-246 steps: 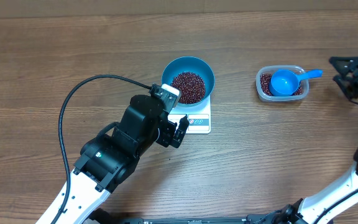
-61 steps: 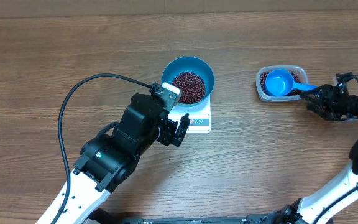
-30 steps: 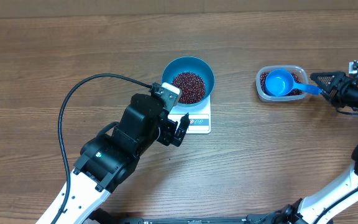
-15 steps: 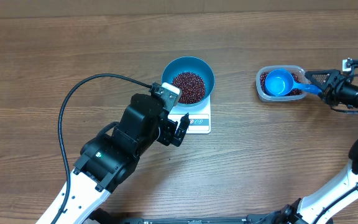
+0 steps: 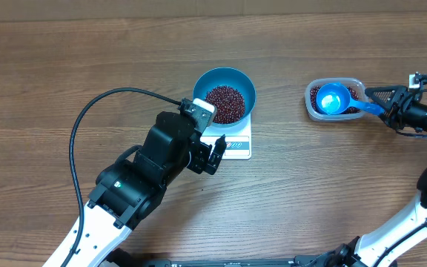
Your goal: Scoop item into bowl and weigh 150g on scale
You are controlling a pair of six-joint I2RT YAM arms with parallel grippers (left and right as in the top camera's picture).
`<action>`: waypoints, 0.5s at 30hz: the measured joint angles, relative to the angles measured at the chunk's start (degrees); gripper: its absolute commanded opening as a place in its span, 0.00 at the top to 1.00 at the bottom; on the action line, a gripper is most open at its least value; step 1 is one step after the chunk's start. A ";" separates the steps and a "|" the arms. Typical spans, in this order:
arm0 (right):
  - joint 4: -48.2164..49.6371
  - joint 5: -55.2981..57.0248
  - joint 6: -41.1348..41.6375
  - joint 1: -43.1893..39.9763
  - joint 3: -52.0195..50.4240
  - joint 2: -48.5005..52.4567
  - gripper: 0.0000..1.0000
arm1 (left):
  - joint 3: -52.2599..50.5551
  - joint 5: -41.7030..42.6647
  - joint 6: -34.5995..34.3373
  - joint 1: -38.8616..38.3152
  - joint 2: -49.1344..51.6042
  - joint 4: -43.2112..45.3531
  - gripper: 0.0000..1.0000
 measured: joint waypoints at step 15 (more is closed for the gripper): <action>0.09 -0.02 0.00 0.00 0.00 0.00 0.09 | 0.00 0.00 0.00 0.00 0.00 0.00 0.00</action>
